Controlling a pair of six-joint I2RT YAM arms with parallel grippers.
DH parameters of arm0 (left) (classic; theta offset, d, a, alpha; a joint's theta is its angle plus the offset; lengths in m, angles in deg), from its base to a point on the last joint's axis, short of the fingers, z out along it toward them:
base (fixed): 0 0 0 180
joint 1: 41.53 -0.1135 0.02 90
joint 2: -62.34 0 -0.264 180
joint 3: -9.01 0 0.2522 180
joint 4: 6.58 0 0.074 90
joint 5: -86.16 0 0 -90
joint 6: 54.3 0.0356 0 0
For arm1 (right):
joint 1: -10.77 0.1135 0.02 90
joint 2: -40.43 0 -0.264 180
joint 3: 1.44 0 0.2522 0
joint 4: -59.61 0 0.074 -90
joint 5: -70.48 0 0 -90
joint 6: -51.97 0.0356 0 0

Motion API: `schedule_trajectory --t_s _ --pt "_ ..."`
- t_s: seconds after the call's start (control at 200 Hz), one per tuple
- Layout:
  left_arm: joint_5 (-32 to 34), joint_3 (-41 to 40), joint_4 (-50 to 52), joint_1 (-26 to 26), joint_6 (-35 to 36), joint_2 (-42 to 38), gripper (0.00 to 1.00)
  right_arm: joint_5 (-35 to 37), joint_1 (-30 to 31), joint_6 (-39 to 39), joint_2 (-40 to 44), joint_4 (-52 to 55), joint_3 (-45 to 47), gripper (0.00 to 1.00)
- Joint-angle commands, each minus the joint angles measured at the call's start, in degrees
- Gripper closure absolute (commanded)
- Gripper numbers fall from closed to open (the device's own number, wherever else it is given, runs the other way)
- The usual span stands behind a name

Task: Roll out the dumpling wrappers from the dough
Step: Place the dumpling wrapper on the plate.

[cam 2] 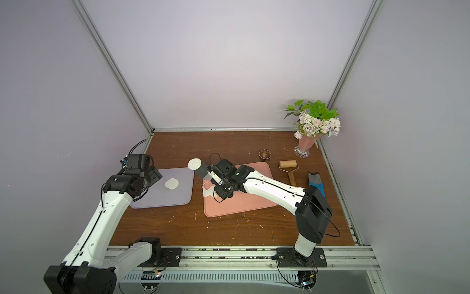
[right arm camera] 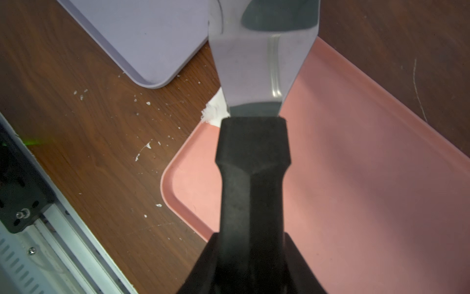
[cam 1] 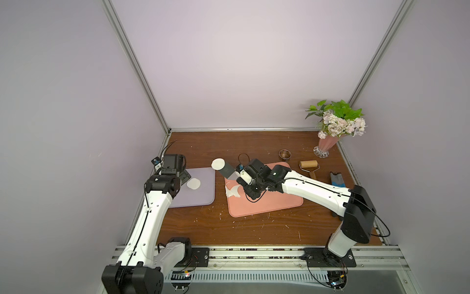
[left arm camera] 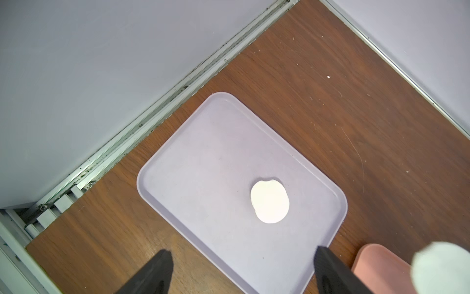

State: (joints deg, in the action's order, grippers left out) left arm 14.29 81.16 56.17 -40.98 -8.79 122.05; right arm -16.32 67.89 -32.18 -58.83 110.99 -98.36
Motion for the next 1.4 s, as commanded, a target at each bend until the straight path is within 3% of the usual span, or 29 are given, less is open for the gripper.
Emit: schedule_trajectory --t_s 0.0,0.24,0.58,1.036,1.396 --pt "0.99 1.12 2.01 -1.61 2.43 -0.46 0.15 2.20 2.72 -3.25 -2.74 2.10 -6.26 1.00" --pt "0.87 0.10 1.71 -5.56 4.21 -1.65 0.12 6.30 7.31 -5.18 -12.08 5.82 -17.82 1.00" --pt "0.88 -0.02 0.86 -8.15 6.30 -2.47 0.12 18.58 11.29 -8.49 -25.24 14.89 -34.42 1.00" --pt "-1.93 -2.13 -1.42 -9.89 7.22 -2.84 0.12 26.42 13.94 -10.94 -28.46 14.23 -35.94 1.00" --pt "-2.55 -3.19 -2.08 -10.74 7.62 -3.23 0.12 28.14 15.29 -13.29 -30.31 12.72 -36.10 1.00"
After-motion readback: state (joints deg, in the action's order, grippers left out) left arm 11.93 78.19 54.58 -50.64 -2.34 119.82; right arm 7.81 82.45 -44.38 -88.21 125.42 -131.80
